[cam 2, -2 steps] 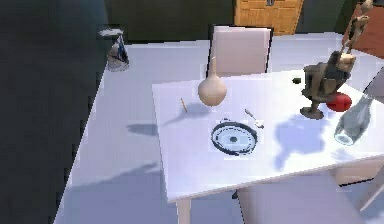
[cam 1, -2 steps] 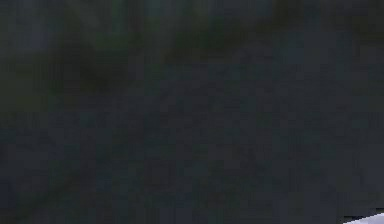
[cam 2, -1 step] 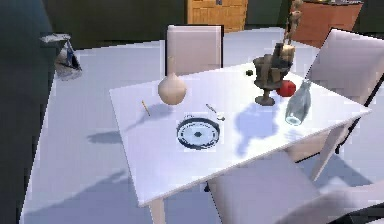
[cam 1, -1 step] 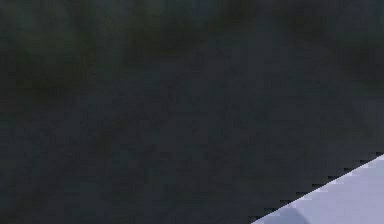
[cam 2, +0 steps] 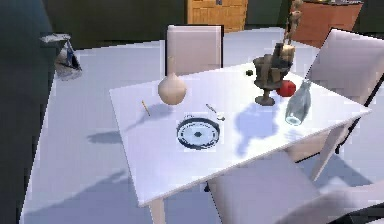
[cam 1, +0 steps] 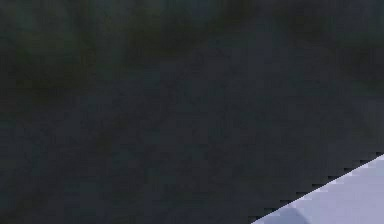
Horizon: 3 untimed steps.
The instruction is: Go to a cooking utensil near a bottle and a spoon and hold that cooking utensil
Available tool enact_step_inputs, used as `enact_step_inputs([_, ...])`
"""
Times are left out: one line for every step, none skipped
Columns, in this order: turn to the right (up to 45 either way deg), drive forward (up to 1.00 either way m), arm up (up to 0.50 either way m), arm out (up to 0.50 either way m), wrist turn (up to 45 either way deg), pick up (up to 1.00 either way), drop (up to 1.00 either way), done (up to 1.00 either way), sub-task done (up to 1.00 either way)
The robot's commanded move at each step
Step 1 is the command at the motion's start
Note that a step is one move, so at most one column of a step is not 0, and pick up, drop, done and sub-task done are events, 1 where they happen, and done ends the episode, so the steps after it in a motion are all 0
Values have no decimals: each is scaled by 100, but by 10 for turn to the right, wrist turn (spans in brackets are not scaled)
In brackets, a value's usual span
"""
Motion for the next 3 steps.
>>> enact_step_inputs([0,0,36,0,0,0,0,0,0])
enact_step_inputs([0,0,0,42,0,0,0,0,0])
enact_step_inputs([0,0,0,0,450,0,0,0,0])
